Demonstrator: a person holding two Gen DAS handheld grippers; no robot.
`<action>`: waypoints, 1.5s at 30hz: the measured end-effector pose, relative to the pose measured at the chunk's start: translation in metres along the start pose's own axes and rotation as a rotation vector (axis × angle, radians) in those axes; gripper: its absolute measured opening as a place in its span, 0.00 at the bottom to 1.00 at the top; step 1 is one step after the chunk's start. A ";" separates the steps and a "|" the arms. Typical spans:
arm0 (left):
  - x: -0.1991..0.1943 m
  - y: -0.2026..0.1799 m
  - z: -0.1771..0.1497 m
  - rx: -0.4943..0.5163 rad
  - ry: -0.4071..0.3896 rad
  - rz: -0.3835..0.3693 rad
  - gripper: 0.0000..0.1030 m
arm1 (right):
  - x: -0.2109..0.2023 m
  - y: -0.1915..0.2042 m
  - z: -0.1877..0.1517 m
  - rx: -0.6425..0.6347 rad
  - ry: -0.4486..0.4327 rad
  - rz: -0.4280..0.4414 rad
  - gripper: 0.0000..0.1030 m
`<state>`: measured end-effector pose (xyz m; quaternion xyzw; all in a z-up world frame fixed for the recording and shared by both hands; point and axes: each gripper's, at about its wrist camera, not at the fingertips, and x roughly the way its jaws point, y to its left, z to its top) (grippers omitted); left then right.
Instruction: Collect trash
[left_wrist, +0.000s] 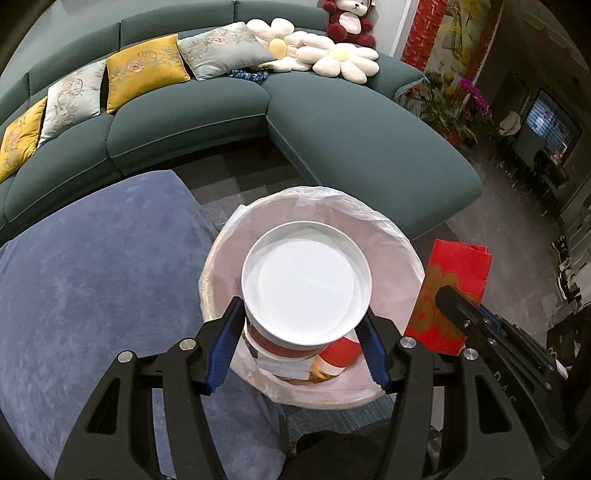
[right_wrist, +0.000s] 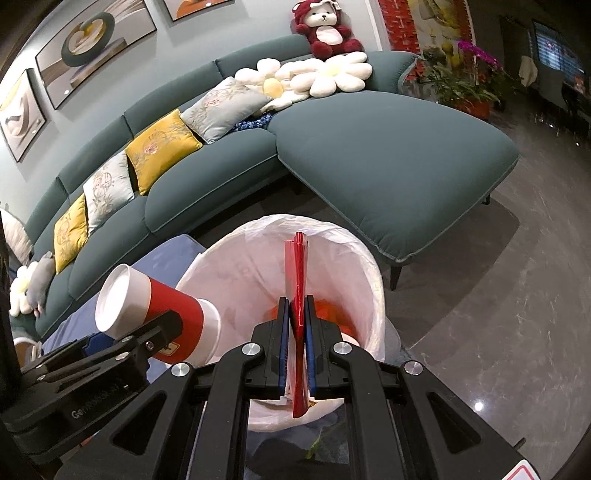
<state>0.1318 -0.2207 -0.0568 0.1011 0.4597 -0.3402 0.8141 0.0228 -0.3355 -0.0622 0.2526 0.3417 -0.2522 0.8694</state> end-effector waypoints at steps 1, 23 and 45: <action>0.000 -0.001 0.000 0.001 0.002 0.001 0.55 | 0.001 0.000 0.000 0.001 0.001 0.002 0.08; -0.005 0.016 0.003 -0.085 -0.009 0.055 0.76 | 0.005 0.005 0.008 -0.022 -0.012 0.011 0.38; -0.040 0.033 -0.017 -0.084 -0.041 0.096 0.76 | -0.035 0.025 -0.004 -0.130 -0.025 -0.036 0.59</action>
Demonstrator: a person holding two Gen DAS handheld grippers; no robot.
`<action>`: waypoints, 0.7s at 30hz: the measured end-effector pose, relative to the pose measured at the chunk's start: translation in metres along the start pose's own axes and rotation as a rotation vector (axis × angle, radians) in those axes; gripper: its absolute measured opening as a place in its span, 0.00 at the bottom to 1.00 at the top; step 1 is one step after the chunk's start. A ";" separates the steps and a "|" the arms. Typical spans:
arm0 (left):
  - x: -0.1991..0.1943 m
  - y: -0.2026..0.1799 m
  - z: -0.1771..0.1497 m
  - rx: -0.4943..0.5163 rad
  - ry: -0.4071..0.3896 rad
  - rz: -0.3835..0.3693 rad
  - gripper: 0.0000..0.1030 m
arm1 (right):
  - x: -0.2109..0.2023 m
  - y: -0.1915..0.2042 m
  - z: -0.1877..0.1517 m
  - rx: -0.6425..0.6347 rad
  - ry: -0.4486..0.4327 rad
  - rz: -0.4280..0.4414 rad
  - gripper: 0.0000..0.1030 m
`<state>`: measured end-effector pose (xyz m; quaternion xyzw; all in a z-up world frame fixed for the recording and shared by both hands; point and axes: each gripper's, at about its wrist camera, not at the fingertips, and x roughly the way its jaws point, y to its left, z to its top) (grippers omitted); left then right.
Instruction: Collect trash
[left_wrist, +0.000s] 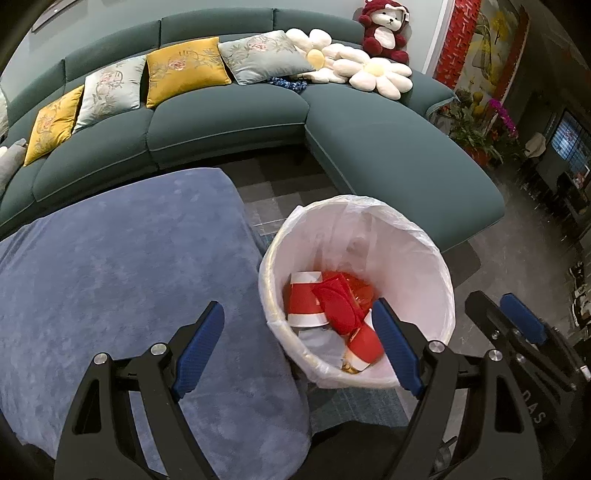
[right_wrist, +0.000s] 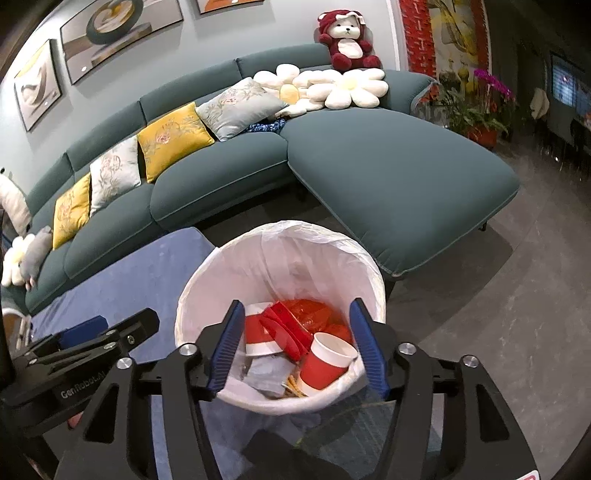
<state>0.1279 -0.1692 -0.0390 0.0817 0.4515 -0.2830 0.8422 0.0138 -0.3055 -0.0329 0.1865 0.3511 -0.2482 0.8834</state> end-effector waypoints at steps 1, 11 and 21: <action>-0.003 0.002 -0.002 0.001 0.000 0.006 0.77 | -0.002 0.000 -0.001 -0.006 0.003 -0.003 0.60; -0.022 0.010 -0.026 0.014 -0.009 0.066 0.81 | -0.016 0.002 -0.019 -0.068 0.044 0.022 0.72; -0.035 0.017 -0.044 0.006 -0.018 0.123 0.87 | -0.027 0.015 -0.036 -0.160 0.065 0.025 0.84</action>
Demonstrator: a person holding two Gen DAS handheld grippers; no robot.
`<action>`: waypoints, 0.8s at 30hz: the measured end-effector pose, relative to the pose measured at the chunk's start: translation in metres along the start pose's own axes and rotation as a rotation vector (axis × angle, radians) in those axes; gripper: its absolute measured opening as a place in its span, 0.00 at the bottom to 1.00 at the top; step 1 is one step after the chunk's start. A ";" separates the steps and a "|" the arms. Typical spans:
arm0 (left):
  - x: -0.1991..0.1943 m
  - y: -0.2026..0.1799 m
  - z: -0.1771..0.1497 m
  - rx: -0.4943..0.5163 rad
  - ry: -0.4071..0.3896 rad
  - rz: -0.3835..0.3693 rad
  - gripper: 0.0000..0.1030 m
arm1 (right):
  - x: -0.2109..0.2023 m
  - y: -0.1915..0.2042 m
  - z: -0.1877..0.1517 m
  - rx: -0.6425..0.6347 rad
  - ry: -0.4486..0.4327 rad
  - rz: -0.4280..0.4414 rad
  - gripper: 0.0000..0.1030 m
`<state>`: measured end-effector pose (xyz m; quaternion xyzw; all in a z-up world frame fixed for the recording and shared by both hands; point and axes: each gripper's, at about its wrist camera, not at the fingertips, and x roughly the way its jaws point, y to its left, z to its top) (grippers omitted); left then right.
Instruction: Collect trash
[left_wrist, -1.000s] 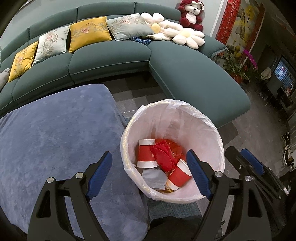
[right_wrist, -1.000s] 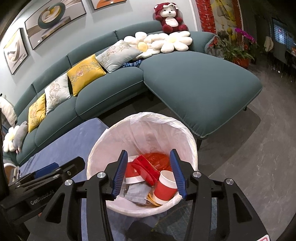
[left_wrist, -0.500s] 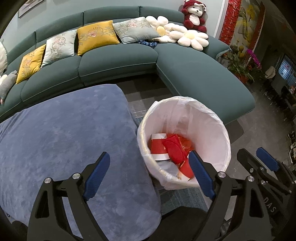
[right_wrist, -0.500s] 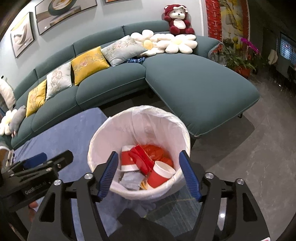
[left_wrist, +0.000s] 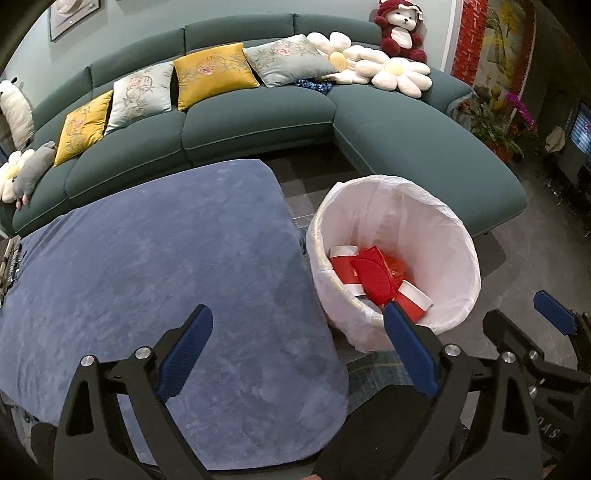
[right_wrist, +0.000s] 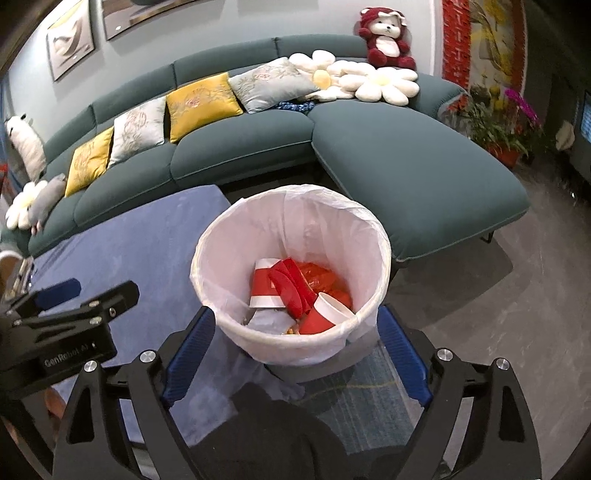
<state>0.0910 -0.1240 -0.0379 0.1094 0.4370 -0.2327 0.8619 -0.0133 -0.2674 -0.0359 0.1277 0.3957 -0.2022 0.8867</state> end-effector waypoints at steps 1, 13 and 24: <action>-0.001 0.000 -0.001 -0.001 0.002 0.005 0.87 | 0.000 0.000 -0.001 -0.004 0.004 0.002 0.88; 0.001 0.002 -0.008 -0.004 0.014 0.048 0.91 | 0.000 0.011 -0.007 -0.069 0.018 -0.014 0.94; 0.006 -0.006 -0.014 0.022 0.027 0.063 0.91 | 0.004 0.008 -0.010 -0.071 0.036 -0.027 0.94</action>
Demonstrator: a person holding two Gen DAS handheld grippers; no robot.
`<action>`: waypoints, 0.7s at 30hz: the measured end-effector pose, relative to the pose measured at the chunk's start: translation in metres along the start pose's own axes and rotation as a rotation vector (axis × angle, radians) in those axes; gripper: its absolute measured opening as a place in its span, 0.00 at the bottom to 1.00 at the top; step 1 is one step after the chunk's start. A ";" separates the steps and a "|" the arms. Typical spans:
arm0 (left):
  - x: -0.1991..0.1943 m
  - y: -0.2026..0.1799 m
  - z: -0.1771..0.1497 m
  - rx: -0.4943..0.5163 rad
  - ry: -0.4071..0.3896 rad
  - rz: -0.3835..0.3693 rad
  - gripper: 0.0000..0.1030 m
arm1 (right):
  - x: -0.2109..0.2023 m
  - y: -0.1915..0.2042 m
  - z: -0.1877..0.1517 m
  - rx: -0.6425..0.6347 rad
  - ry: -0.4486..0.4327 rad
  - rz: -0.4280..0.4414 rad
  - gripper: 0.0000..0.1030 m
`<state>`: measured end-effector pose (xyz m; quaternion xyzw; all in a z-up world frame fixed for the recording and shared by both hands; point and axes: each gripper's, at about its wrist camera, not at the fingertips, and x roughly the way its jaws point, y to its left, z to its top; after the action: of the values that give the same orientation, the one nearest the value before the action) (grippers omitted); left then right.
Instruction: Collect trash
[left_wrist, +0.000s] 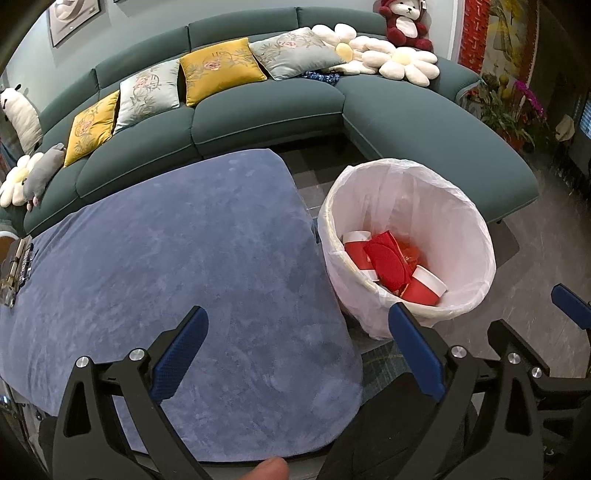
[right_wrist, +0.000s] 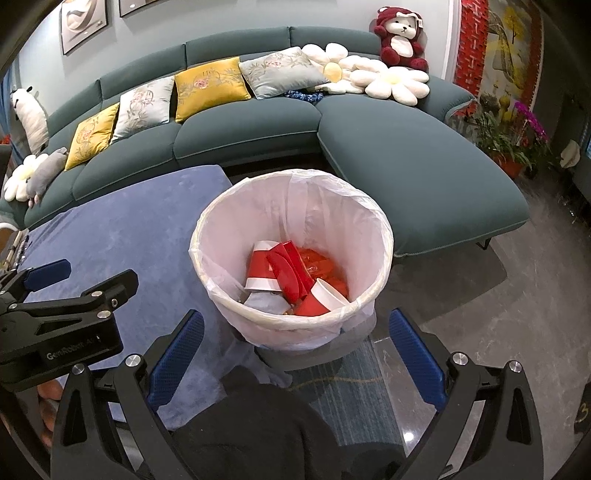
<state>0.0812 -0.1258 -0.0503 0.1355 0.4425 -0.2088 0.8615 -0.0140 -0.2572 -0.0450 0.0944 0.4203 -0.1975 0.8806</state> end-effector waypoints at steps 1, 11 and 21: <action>0.001 -0.001 0.000 0.001 0.001 0.004 0.91 | 0.000 0.000 0.000 0.000 0.000 0.000 0.94; 0.003 -0.003 -0.002 -0.003 0.008 0.014 0.91 | 0.003 -0.003 -0.005 0.003 0.005 0.001 0.94; 0.004 -0.006 -0.004 -0.009 0.002 0.042 0.91 | 0.004 -0.002 -0.007 -0.003 0.005 0.004 0.94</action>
<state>0.0777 -0.1303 -0.0565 0.1412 0.4414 -0.1887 0.8658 -0.0170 -0.2575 -0.0523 0.0945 0.4226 -0.1949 0.8801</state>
